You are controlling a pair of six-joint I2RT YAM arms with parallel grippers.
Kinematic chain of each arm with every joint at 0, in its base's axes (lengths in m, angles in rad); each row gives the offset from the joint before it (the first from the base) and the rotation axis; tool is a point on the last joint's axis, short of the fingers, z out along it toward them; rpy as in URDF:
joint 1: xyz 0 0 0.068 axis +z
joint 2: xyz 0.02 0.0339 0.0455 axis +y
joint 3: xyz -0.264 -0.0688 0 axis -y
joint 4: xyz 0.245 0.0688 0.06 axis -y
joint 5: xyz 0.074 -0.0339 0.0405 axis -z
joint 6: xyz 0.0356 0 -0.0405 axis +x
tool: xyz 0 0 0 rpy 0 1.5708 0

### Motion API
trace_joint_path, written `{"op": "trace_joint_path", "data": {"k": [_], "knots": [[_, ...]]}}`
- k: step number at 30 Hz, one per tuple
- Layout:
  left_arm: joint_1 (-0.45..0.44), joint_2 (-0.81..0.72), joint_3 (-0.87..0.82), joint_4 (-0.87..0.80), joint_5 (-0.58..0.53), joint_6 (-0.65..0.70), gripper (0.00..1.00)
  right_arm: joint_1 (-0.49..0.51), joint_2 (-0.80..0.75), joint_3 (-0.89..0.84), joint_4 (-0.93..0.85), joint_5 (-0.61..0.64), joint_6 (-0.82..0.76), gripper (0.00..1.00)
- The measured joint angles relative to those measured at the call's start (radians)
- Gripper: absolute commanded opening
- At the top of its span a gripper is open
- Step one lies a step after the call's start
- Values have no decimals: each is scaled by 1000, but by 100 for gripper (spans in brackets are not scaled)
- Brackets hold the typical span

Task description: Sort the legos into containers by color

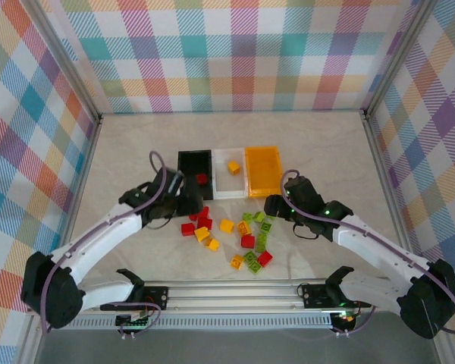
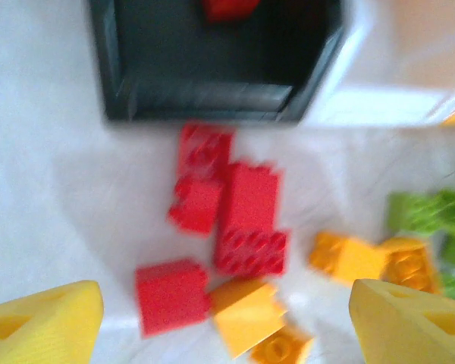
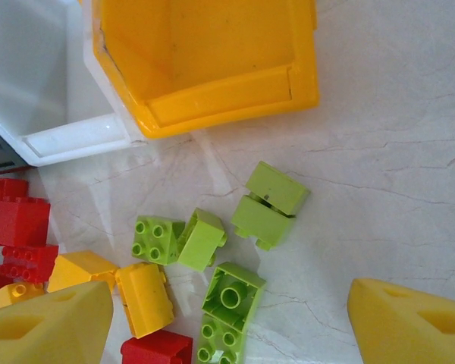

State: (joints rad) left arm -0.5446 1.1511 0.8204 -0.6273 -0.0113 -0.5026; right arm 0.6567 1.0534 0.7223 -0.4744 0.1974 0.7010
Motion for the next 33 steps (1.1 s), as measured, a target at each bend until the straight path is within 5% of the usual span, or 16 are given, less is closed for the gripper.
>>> {"op": "trace_joint_path", "data": {"k": [10,33], "knots": [[0,60,-190,146,91,-36,78,0,53,-4,23,-12,2,81],[0,96,-215,180,-22,-71,28,0,23,-7,25,-11,3,81]]}}
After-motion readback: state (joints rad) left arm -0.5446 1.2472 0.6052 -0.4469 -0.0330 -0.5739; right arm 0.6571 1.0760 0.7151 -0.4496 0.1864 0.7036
